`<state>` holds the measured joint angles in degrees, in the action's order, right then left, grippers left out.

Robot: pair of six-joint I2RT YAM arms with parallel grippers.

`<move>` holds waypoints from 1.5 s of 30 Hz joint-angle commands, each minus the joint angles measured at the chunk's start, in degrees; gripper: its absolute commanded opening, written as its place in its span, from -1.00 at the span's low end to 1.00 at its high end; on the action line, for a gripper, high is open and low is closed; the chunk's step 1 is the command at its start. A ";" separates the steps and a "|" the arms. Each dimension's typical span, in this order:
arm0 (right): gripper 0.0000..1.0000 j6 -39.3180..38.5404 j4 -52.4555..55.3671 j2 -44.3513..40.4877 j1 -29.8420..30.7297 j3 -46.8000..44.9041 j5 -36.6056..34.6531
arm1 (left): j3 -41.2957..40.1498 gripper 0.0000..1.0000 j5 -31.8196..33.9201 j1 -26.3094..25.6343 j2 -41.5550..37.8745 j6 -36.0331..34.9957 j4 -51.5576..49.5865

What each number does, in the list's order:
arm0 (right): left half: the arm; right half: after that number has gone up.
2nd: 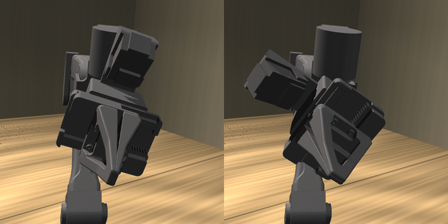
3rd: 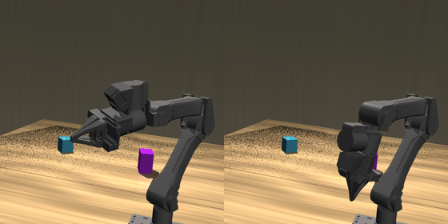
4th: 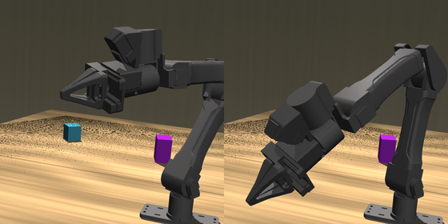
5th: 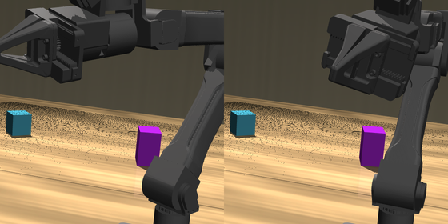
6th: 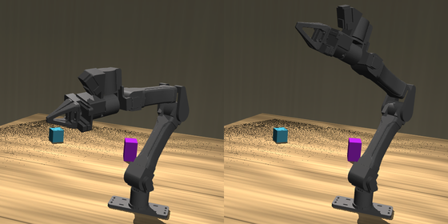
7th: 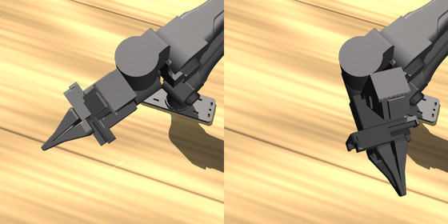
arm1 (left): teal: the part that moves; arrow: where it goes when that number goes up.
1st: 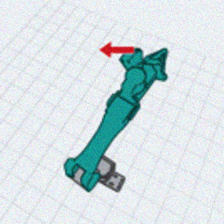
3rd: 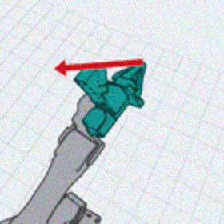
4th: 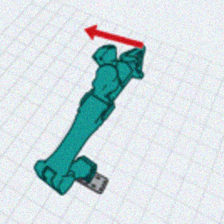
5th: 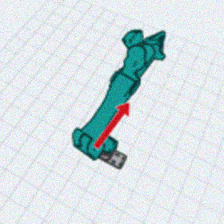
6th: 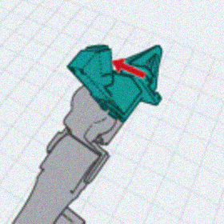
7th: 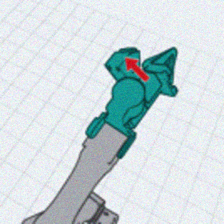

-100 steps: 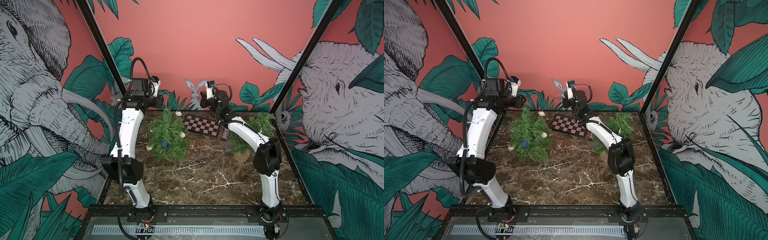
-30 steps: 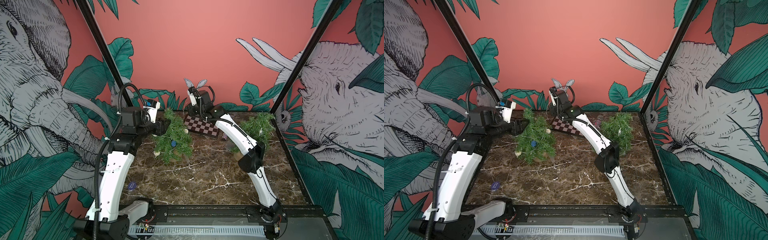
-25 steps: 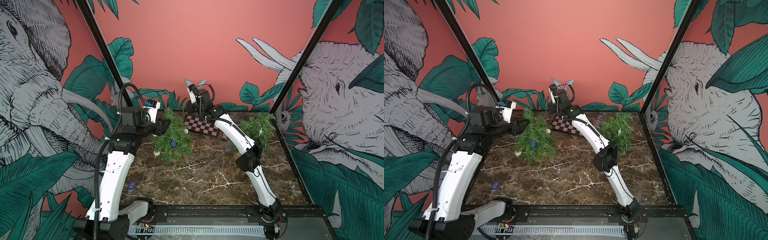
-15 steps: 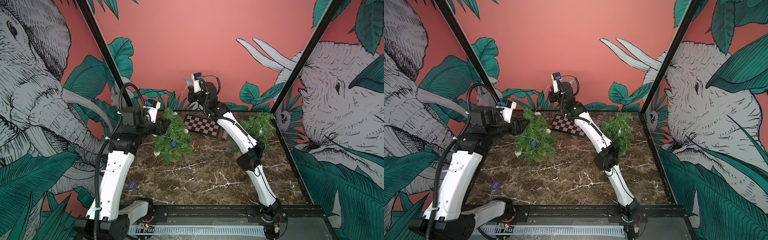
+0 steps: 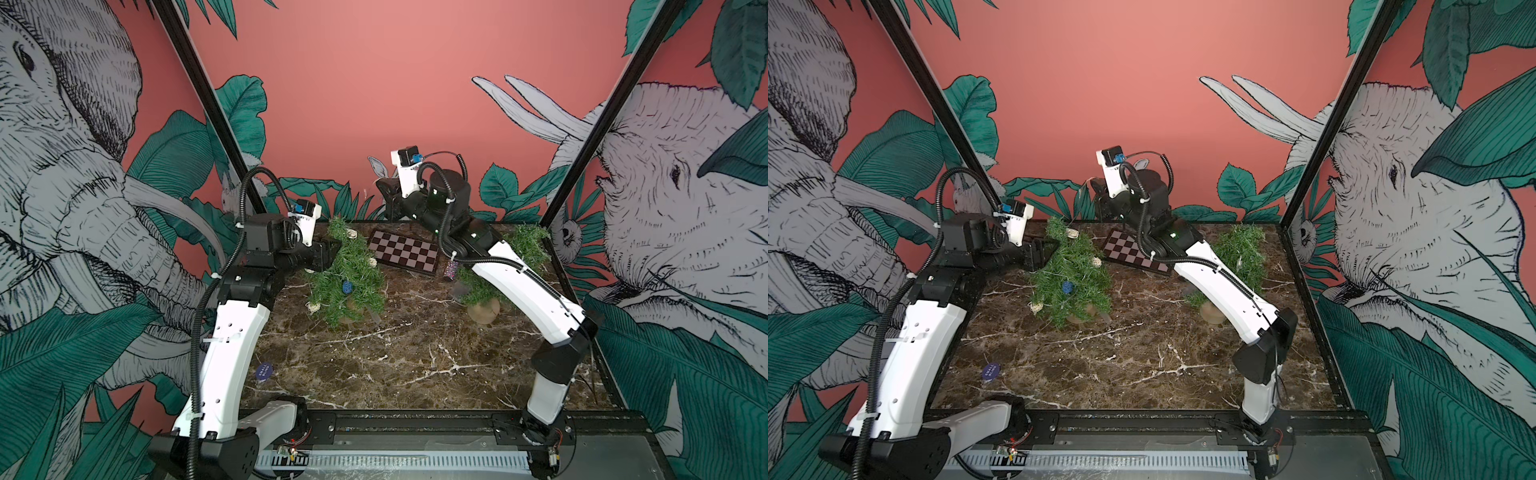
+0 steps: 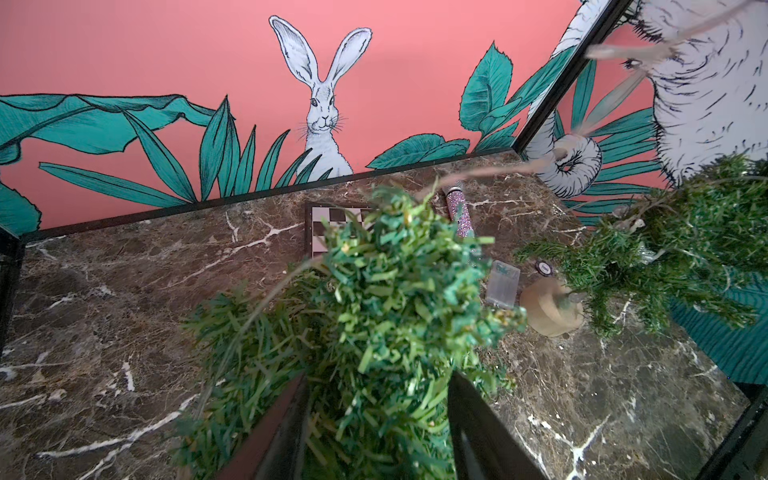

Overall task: Wrap string light around the christmas tree
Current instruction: Wrap the light string around the Christmas tree.

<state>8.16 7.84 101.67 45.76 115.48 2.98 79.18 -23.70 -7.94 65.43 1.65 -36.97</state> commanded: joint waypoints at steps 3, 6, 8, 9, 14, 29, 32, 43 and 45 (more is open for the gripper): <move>-1.00 -1.04 0.24 -5.43 4.65 -11.83 -3.22 | -1.46 0.10 0.19 -0.14 -0.63 -1.00 -0.75; -1.00 0.96 0.30 -7.42 7.96 -18.60 -5.56 | -2.01 0.10 0.24 -0.12 -0.72 -0.90 -0.73; -1.00 3.78 0.33 -8.18 9.70 -21.64 -5.71 | -1.79 0.09 0.03 -0.14 -0.60 -0.71 -0.73; -1.00 4.77 0.41 -8.41 10.83 -22.57 -4.97 | -1.46 0.09 -0.14 -0.14 -0.54 -0.68 -0.78; -1.00 0.86 5.17 -7.75 16.05 -19.37 -6.55 | 3.25 0.10 3.19 -0.05 -0.91 -2.85 -5.38; -1.00 -13.48 13.73 -1.18 17.35 -4.36 -9.82 | -3.10 0.22 -6.68 -0.44 -14.67 5.77 -0.17; -1.00 -15.08 14.37 -0.03 17.37 -1.98 -9.40 | -8.06 0.26 -8.13 -1.11 -16.97 6.28 6.83; -1.00 -16.21 15.64 1.38 17.26 0.70 -7.39 | -6.61 -0.36 -10.31 -1.15 -9.35 6.87 13.86; -1.00 -16.14 15.42 1.64 17.13 0.80 -7.20 | -6.36 -0.61 -12.72 -1.18 -8.52 8.04 15.50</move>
<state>-7.14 24.36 102.85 62.30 114.72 -5.80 71.00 -33.39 -8.97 57.21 8.45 -26.72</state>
